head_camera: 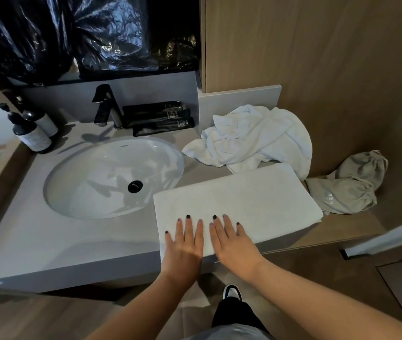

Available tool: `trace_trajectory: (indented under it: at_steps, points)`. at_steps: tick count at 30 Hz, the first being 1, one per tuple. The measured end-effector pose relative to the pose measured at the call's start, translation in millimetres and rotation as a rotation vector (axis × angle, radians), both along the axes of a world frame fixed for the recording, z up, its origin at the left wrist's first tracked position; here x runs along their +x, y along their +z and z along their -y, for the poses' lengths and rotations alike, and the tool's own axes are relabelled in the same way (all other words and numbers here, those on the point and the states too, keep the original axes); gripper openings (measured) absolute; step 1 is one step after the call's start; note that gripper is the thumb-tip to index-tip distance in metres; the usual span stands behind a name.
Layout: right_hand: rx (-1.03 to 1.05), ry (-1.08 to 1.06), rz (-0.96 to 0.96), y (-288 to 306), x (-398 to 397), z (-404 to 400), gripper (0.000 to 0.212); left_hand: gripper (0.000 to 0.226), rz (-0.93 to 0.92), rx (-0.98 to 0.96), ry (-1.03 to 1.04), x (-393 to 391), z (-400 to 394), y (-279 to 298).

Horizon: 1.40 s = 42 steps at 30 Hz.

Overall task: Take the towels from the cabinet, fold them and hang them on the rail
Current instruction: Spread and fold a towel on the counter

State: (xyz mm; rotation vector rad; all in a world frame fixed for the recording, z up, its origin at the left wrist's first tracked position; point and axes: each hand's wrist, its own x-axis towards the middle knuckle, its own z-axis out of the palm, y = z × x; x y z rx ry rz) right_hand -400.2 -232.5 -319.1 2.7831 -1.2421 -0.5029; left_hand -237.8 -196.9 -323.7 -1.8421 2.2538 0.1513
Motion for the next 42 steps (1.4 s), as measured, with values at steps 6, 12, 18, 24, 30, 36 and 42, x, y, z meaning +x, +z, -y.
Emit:
trace_trajectory:
  at_steps: [6, 12, 18, 24, 30, 36, 42]
  points:
    - [-0.001, 0.075, -0.062, 12, -24, -1, 0.078, 0.094, 0.003, -0.094, -0.086, 17, -8, -4]
    - [-0.116, -0.027, 0.081, 1, -93, 23, 0.097, 0.098, -0.148, -0.228, -0.188, 51, -14, -1]
    - [-0.214, -0.008, 0.175, 2, -152, 44, 0.086, 0.097, -0.318, -0.174, -0.207, 92, -11, 0]
    - [-0.183, 0.022, 0.28, 0, -178, 54, 0.085, 0.08, -0.49, -0.097, -0.184, 116, -8, 3]
    - [0.096, -0.222, 0.658, -2, -204, 65, 0.079, 0.064, -0.625, -0.063, -0.042, 131, -5, 7]
    - [0.368, -0.574, 0.89, 20, -204, 92, 0.021, 0.035, -0.875, -0.108, 0.303, 113, 12, 27]
    - [0.346, -0.776, 1.018, 27, -179, 113, 0.013, 0.013, -1.066, -0.238, 0.695, 90, 43, 22]
